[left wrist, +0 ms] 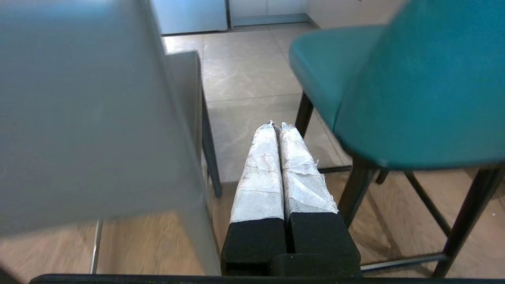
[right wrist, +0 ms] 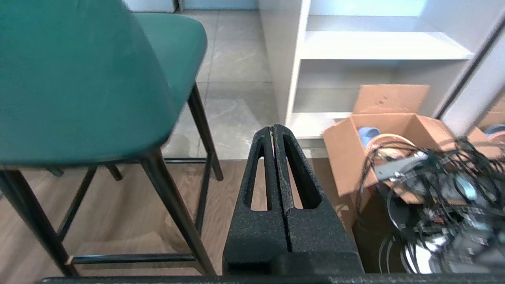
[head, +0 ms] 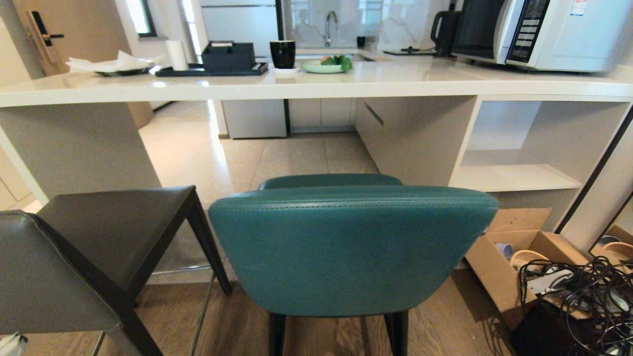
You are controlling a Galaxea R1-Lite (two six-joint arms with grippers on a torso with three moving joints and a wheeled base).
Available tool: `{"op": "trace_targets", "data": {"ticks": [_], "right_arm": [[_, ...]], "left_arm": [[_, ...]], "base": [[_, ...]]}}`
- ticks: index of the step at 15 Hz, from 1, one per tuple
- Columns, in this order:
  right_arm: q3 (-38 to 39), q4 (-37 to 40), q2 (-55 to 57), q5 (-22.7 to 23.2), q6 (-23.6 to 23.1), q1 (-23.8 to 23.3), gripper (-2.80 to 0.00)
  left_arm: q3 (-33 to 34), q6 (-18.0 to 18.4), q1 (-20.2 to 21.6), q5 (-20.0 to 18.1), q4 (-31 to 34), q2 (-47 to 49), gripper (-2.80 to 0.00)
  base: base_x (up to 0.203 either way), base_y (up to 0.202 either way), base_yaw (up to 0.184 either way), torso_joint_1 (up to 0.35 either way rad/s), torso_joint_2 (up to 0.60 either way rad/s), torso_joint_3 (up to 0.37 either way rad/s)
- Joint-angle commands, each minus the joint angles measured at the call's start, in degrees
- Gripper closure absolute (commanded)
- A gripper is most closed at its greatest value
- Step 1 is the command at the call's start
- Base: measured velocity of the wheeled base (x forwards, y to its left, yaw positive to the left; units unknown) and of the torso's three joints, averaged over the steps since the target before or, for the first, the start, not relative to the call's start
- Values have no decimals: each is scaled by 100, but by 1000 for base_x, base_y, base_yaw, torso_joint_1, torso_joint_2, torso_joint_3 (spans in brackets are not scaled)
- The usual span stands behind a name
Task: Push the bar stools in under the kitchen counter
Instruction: Push the blue chair back under the dining table
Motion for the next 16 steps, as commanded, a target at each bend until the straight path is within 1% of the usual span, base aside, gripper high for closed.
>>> {"op": "trace_targets", "data": {"ticks": [1, 3, 4, 5, 6, 8, 10, 11, 12, 14, 15, 16], "right_arm": [[-125, -726, 1630, 40, -9, 39, 0], [-175, -1560, 2728, 66, -4, 294, 0], [-193, -1858, 3127, 69, -3, 506, 0], [-215, -2119, 3468, 64, -7, 762, 0], [-245, -2322, 3734, -2, -17, 990, 0], [-277, -2655, 4246, -299, 12, 1383, 0], [-218, -3173, 4922, -434, 59, 1517, 0], [-163, -3581, 5335, -487, 69, 1545, 0], [-106, -4022, 5729, -578, 75, 1567, 0], [-24, -5001, 6293, -937, 110, 1640, 0], [-38, -5195, 6376, -1106, 152, 1667, 0], [-58, -5195, 6403, -1104, 155, 1670, 0]], "left_arm": [[-33, -22, -80, -42, -938, 1623, 0], [-65, -168, -461, -50, -2039, 2874, 0], [-81, -238, -680, 8, -2525, 3414, 0], [-98, -299, -951, 143, -3010, 3974, 0], [-110, -347, -1275, 349, -3505, 4510, 0], [-128, -418, -1927, 829, -4473, 5432, 0], [-144, -517, -2485, 1285, -5291, 6090, 0], [-149, -597, -2715, 1440, -5520, 6235, 0], [-166, -700, -2814, 1491, -5578, 6293, 0], [-287, -784, -2814, 1496, -5592, 6426, 0], [-329, -834, -2818, 1496, -5592, 6486, 0], [-371, -842, -2823, 1493, -5592, 6596, 0]], "base": [[0, 0, 0, 0, 0, 0], [0, 0, 0, 0, 0, 0], [0, 0, 0, 0, 0, 0], [0, 0, 0, 0, 0, 0], [0, 0, 0, 0, 0, 0], [0, 0, 0, 0, 0, 0], [0, 0, 0, 0, 0, 0], [0, 0, 0, 0, 0, 0], [0, 0, 0, 0, 0, 0], [0, 0, 0, 0, 0, 0], [0, 0, 0, 0, 0, 0], [0, 0, 0, 0, 0, 0]]}}
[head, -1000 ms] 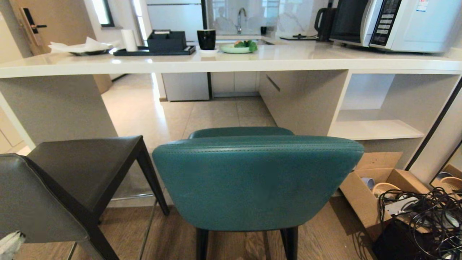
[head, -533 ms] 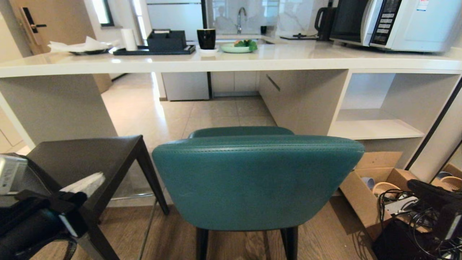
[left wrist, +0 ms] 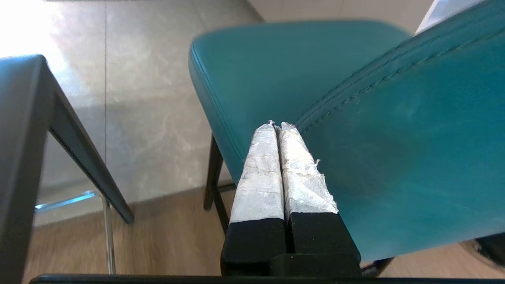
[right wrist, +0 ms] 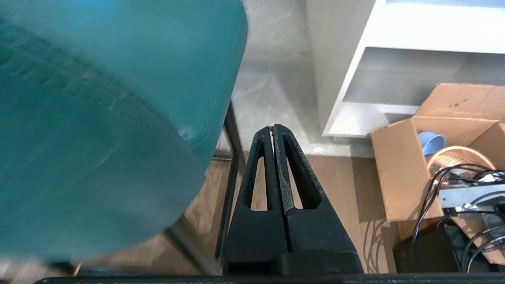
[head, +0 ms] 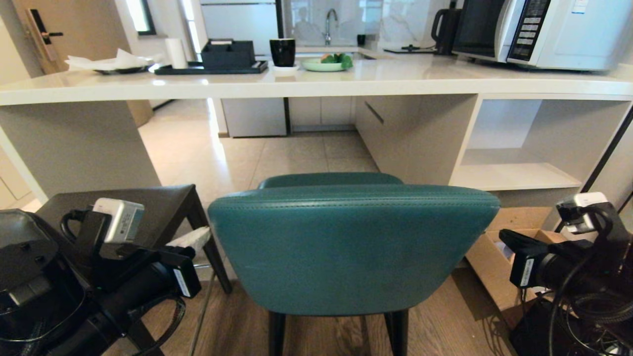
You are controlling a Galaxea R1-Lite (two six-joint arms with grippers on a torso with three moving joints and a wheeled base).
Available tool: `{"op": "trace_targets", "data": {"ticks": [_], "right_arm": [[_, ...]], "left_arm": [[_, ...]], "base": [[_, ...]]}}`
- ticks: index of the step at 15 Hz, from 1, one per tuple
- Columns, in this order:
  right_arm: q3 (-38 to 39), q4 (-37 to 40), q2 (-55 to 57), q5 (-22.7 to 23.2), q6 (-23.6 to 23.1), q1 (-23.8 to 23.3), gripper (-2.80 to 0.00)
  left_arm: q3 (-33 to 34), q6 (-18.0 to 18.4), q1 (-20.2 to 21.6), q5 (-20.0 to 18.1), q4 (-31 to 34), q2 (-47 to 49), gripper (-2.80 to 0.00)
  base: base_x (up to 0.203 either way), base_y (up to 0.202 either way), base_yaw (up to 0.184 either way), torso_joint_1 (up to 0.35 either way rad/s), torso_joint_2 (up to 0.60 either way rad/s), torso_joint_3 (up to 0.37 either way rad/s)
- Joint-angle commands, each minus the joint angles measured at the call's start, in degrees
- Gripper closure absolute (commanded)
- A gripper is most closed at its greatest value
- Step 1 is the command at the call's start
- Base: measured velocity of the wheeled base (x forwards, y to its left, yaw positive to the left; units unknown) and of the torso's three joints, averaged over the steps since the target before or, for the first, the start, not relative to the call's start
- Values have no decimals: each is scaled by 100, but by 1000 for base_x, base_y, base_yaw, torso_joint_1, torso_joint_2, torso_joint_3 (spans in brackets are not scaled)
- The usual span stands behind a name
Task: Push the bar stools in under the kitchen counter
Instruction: Push the blue chair back under the dining table
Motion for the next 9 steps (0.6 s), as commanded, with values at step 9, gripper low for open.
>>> {"op": "trace_targets", "data": {"ticks": [9], "right_arm": [[-459, -66, 769, -107, -13, 990, 0]], "left_arm": [[-393, -141, -15, 16, -549, 1100, 0]], "base": [[0, 0, 0, 0, 0, 0]]}}
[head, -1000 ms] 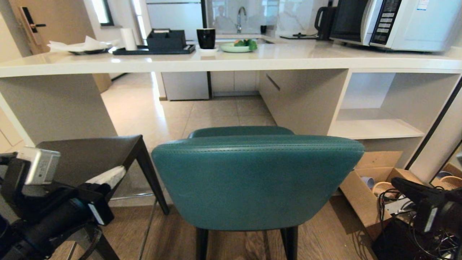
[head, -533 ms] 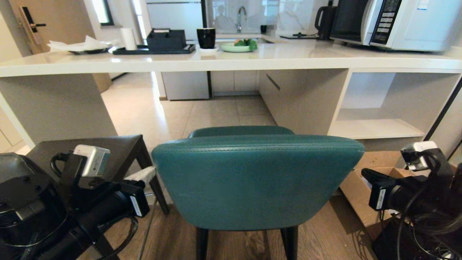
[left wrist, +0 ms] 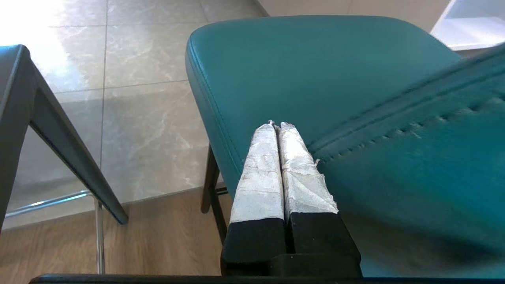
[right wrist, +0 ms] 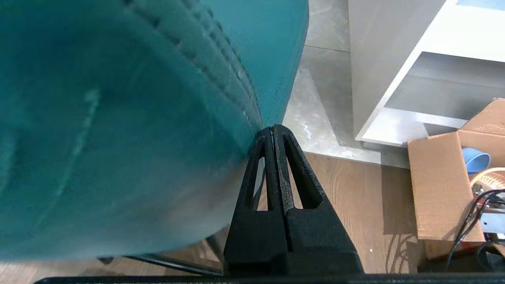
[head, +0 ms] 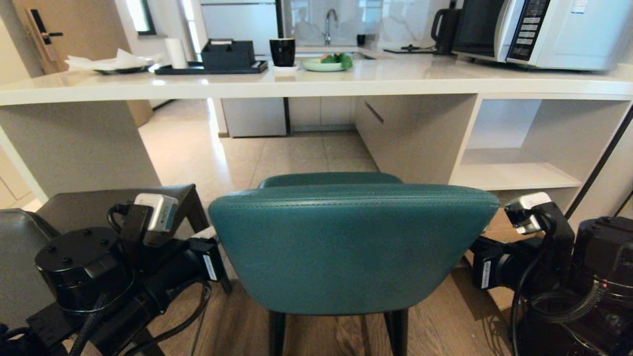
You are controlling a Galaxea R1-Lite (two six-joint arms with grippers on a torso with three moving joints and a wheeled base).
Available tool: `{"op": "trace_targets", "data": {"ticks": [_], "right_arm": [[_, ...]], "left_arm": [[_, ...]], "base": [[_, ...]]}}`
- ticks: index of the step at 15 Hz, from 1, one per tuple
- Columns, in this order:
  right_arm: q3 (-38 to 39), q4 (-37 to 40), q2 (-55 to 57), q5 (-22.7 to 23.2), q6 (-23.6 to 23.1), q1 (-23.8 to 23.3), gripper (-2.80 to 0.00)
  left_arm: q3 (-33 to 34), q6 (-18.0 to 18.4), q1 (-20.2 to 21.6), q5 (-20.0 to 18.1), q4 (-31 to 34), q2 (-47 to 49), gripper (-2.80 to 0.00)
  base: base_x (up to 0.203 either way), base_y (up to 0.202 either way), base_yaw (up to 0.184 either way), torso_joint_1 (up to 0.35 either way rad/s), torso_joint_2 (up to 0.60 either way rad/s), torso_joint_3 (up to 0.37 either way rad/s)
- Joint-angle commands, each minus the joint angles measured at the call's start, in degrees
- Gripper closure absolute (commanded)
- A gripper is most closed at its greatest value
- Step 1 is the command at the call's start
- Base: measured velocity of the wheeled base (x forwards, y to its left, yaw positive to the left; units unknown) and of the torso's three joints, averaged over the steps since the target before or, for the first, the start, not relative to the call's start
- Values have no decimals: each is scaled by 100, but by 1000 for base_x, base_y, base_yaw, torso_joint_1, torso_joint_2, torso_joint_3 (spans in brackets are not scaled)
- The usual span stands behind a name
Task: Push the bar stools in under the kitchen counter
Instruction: Push the blue chair back under the dining table
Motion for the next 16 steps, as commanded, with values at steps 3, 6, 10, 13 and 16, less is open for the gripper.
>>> {"op": "trace_targets", "data": {"ticks": [3, 6, 10, 13, 16], "right_arm": [[-209, -93, 365, 23, 19, 75, 0], [-284, -409, 723, 6, 60, 80, 0], [-576, -950, 1377, -151, 63, 73, 0], [-651, -1117, 1439, -258, 57, 73, 0], [-622, -1117, 1221, -284, 31, 80, 0]], "left_arm": [[-71, -3, -13, -12, -31, 100, 0], [-54, -12, -62, -12, -31, 179, 0], [-97, -3, -84, -4, -31, 317, 0], [-247, -3, -57, -4, -31, 469, 0], [-645, 97, 165, -26, -4, 711, 0]], "base": [[0, 0, 0, 0, 0, 0], [0, 0, 0, 0, 0, 0], [0, 0, 0, 0, 0, 0], [0, 0, 0, 0, 0, 0], [0, 0, 0, 0, 0, 0]]}}
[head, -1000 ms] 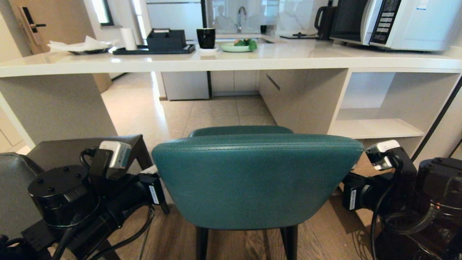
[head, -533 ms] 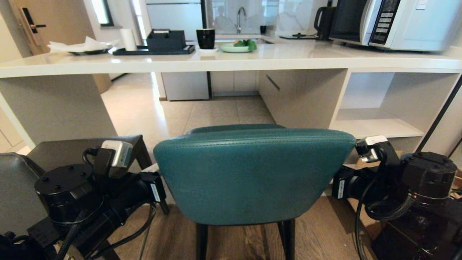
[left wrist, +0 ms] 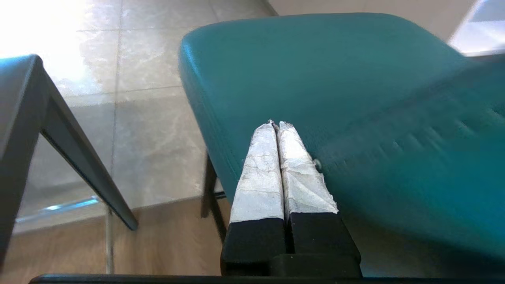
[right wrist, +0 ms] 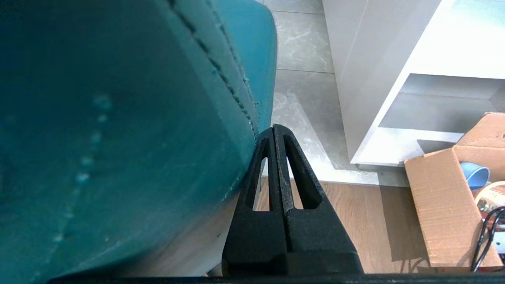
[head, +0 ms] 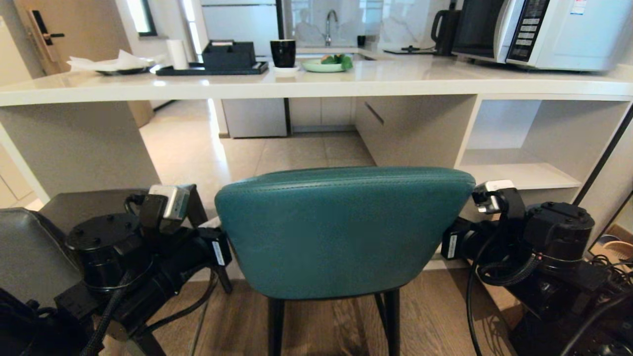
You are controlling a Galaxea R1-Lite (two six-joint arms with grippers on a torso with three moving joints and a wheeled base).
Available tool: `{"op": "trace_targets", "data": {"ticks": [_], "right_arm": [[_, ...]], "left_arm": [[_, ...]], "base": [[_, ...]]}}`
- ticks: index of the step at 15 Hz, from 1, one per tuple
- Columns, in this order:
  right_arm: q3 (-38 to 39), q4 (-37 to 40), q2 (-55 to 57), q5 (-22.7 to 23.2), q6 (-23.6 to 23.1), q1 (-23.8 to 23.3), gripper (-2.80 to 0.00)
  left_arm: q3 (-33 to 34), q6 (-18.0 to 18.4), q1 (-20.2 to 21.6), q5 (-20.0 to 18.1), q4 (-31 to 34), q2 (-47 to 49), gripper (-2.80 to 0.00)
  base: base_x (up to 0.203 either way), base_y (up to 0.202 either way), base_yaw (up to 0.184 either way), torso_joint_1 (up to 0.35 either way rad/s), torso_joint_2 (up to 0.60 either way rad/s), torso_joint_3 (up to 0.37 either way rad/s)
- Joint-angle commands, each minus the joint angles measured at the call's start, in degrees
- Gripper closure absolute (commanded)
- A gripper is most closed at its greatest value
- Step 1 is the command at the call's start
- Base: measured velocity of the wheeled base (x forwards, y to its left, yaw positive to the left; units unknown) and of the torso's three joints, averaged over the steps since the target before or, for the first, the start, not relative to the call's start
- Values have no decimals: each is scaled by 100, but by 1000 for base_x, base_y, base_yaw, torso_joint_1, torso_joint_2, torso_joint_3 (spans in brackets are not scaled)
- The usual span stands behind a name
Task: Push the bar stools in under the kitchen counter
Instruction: Push the blue chair back under the dining table
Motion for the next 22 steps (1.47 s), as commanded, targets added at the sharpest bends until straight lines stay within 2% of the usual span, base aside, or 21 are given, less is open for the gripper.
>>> {"op": "trace_targets", "data": {"ticks": [1, 9, 14, 22], "right_arm": [[17, -28, -111, 0, -4, 7, 0], [-168, -13, -43, 44, -36, 7, 0], [-643, -2, 412, 34, -39, -57, 0], [-1180, 77, 936, 10, -49, -182, 0]], "left_arm": [[-296, 70, 155, 13, -76, 344, 0], [-1057, 175, 728, -36, -103, 1107, 0], [-811, 158, 666, -123, -103, 775, 0], [-890, 157, 578, -123, -103, 828, 0]], "base": [[0, 0, 0, 0, 0, 0], [0, 0, 0, 0, 0, 0], [0, 0, 0, 0, 0, 0], [0, 0, 0, 0, 0, 0]]}}
